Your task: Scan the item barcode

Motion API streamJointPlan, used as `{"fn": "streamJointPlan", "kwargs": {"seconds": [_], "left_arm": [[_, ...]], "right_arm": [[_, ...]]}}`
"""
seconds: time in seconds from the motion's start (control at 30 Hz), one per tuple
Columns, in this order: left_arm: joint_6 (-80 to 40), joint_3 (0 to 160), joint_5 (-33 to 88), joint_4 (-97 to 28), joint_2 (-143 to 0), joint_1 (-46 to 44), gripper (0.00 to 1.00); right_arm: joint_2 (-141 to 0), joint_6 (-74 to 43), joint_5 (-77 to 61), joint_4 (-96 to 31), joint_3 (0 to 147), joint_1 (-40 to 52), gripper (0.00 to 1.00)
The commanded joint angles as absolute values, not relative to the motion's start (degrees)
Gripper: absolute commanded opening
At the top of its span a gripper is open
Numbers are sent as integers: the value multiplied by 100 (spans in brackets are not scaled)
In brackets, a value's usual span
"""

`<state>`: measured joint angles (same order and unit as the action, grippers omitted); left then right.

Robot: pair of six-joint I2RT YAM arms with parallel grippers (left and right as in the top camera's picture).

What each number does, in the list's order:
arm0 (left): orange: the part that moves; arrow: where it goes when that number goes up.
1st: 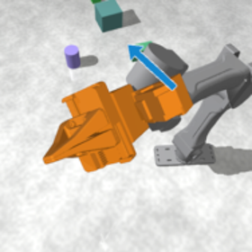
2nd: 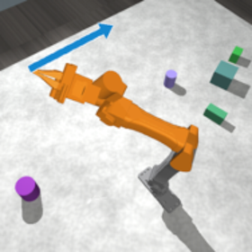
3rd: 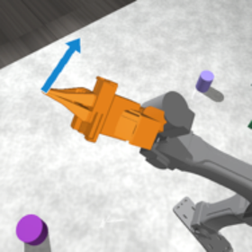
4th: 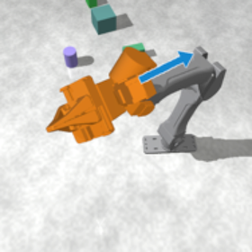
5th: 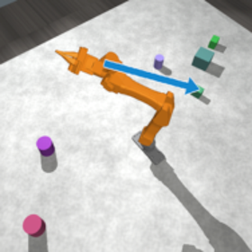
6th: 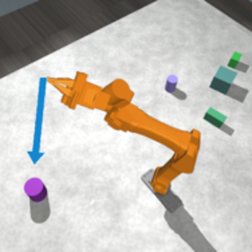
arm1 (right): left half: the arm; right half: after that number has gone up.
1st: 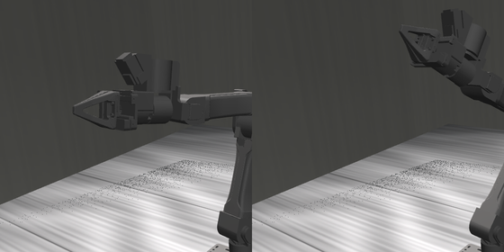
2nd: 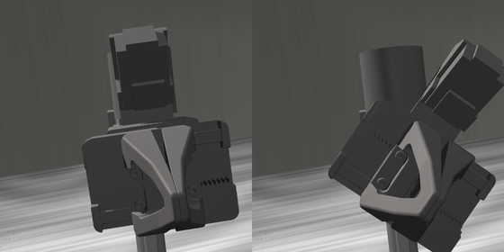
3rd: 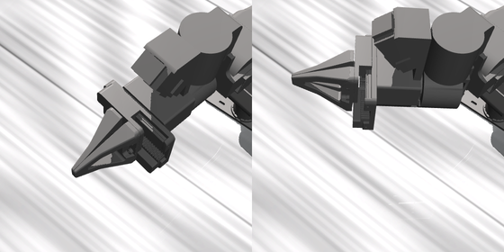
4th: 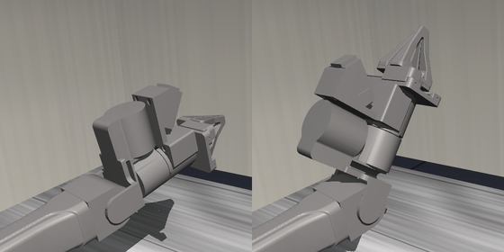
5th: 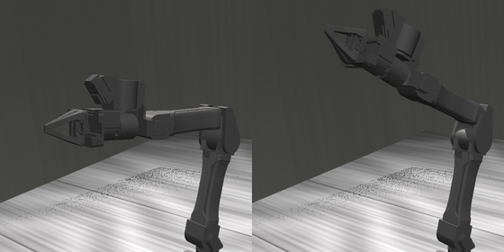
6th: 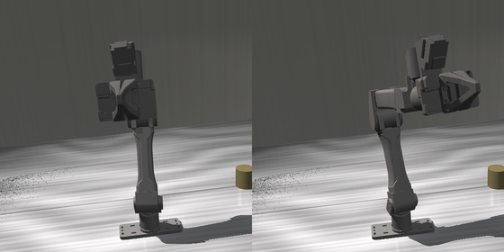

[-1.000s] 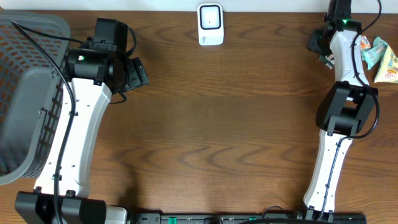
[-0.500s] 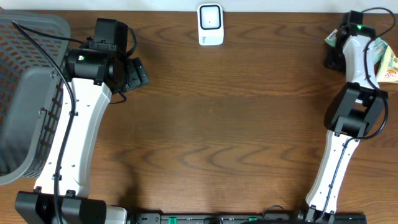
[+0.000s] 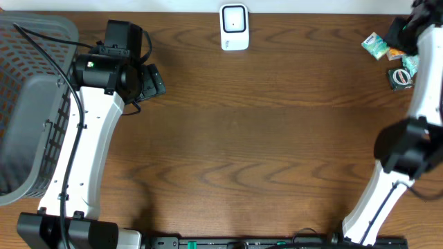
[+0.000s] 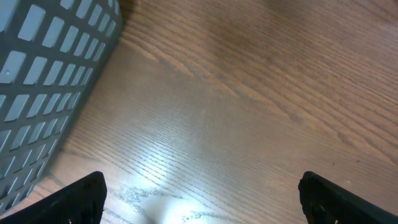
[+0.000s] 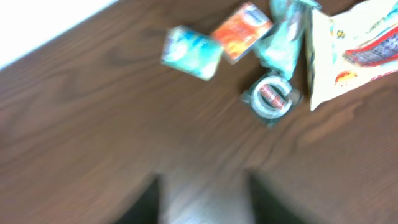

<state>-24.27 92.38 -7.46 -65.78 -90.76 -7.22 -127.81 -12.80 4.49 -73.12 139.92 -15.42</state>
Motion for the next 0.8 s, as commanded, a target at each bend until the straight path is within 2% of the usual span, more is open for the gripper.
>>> {"fn": "streamJointPlan", "kwargs": {"seconds": [0.0, 0.17, 0.3, 0.33, 0.4, 0.77], "left_arm": [[-2497, 9288, -799, -6595, -9096, -714, 98], [-2497, 9288, -799, -6595, -9096, -714, 98], [-2497, 9288, -799, -6595, -9096, -714, 98], [-2497, 9288, -799, -6595, -9096, -714, 98], [-2497, 9288, -799, -6595, -9096, -714, 98], [-2497, 9288, -799, -6595, -9096, -714, 98]], "right_arm": [[-11966, -1321, -364, -7863, 14046, -1299, 62], [-11356, -1164, -362, -8685, 14046, -934, 67], [-11010, -1020, -449, -9063, 14046, -502, 66], [-10866, -961, -639, -9133, 14046, -261, 64], [-10733, -840, -768, -9144, 14046, -5, 62], [-10436, -740, -519, -9133, 14046, 1632, 66]]}}
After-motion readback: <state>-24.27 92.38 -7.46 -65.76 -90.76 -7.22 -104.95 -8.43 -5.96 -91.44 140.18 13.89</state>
